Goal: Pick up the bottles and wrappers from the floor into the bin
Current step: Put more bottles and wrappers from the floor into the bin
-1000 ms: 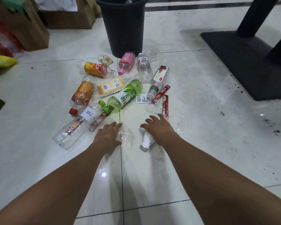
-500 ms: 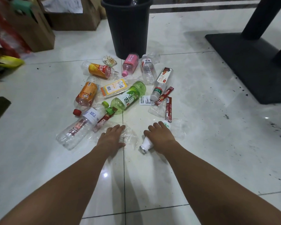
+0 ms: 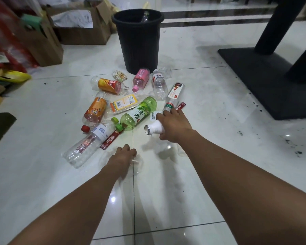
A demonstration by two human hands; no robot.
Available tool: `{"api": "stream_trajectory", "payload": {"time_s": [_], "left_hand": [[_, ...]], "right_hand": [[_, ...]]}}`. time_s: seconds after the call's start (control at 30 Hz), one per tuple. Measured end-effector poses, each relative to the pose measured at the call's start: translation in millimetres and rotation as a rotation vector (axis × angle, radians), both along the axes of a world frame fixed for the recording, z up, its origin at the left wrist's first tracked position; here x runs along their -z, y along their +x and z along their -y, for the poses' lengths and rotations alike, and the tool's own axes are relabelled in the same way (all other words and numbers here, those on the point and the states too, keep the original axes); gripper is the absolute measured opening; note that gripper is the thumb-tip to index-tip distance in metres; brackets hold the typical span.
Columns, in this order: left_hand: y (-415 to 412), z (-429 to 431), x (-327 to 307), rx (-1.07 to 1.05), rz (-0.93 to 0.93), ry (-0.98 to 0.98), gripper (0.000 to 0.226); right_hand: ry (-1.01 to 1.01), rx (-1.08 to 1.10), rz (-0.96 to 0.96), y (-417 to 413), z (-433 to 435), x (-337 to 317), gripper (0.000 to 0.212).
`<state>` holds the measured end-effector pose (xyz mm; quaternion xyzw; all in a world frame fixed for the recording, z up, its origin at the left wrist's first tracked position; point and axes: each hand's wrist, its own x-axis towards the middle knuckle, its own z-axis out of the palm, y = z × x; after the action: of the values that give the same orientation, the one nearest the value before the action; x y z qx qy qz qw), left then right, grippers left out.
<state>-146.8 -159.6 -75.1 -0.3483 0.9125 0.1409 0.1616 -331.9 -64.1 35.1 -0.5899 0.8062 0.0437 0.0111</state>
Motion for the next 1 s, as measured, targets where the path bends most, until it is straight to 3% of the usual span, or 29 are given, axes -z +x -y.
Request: {"api": "stream_trajectory", "payload": {"time_s": [0.1, 0.2, 0.6, 0.77, 1.0], "left_hand": [[-1, -1, -2, 0.028, 0.018, -0.001, 0.029], [-3, -5, -6, 0.022, -0.004, 0.07, 0.023], [-53, 39, -112, -0.215, -0.377, -0.051, 0.025], [-83, 71, -157, -0.22, -0.405, -0.097, 0.023], [-115, 99, -241, -0.221, -0.339, -0.144, 0.025]], "right_hand": [[0.001, 0.011, -0.008, 1, -5, -5, 0.061], [-0.01, 0.018, -0.023, 4, -10, -11, 0.061], [-0.095, 0.17, -0.07, -12, -8, -55, 0.059], [-0.096, 0.163, -0.136, -40, 20, -93, 0.064], [-0.096, 0.16, -0.082, -77, 62, -172, 0.057]]}}
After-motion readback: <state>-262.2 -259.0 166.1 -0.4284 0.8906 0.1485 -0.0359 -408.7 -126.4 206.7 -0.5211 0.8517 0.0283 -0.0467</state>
